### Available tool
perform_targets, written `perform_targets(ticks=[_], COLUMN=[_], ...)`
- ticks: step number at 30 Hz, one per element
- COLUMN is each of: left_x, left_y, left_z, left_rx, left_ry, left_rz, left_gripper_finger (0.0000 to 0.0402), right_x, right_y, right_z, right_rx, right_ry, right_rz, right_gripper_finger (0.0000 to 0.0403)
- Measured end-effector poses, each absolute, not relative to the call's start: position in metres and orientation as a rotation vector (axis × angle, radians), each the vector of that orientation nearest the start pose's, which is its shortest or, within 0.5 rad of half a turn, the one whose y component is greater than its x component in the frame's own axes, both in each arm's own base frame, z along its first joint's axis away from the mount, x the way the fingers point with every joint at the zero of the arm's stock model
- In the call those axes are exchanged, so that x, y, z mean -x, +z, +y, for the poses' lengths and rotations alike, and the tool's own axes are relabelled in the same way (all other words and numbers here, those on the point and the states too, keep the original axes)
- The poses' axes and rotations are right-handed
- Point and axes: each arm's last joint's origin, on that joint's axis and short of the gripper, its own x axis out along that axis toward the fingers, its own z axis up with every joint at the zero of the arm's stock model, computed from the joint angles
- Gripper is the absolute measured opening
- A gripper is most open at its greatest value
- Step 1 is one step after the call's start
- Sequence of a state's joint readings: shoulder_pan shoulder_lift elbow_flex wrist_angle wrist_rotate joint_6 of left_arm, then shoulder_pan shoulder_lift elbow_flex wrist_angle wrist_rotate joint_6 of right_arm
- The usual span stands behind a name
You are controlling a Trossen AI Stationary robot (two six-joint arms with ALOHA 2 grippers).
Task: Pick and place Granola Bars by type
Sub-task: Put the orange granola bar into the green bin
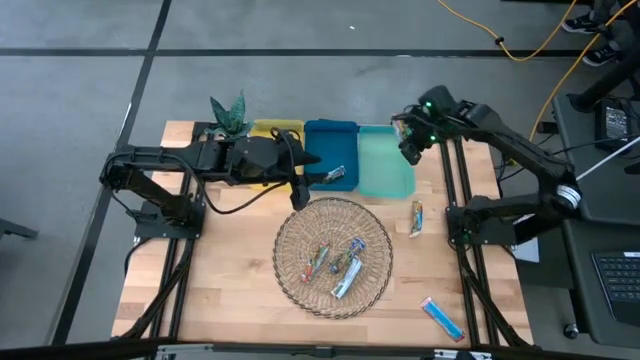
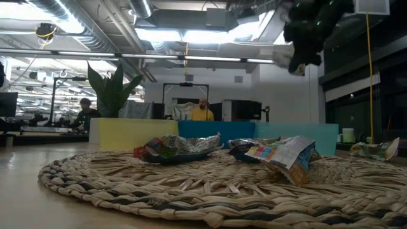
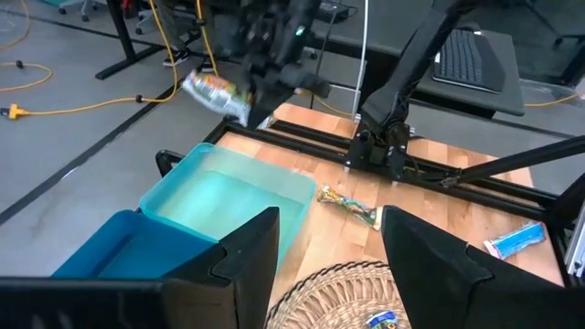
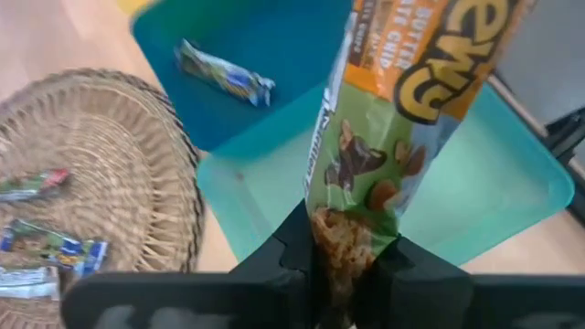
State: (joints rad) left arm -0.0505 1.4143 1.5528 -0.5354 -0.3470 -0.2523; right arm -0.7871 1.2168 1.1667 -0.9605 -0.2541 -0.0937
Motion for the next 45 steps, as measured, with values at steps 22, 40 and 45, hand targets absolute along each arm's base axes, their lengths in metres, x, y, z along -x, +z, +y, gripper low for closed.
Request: perform_targets(ticks=[22, 40, 45], left_x=[-0.301, -0.336, -0.337], left_y=[0.42, 0.385, 0.384], left_z=[-0.008, -0.011, -0.011], left_rx=[0.172, 0.199, 0.196], left_ry=[0.334, 0.303, 0.307], left_rz=[0.362, 0.474, 0.478], left_gripper_finger=[0.0185, 0.0184, 0.0184], right_x=[-0.192, -0.189, -0.19], right_y=[0.195, 0.151, 0.149], right_z=[-0.201, -0.198, -0.199], right_rx=[-0.525, -0.591, -0.592], right_ry=[-0.45, -0.42, -0.42], right_rz=[1.152, 1.251, 1.244], right_gripper_finger=[0.0048, 0.0049, 0.0054])
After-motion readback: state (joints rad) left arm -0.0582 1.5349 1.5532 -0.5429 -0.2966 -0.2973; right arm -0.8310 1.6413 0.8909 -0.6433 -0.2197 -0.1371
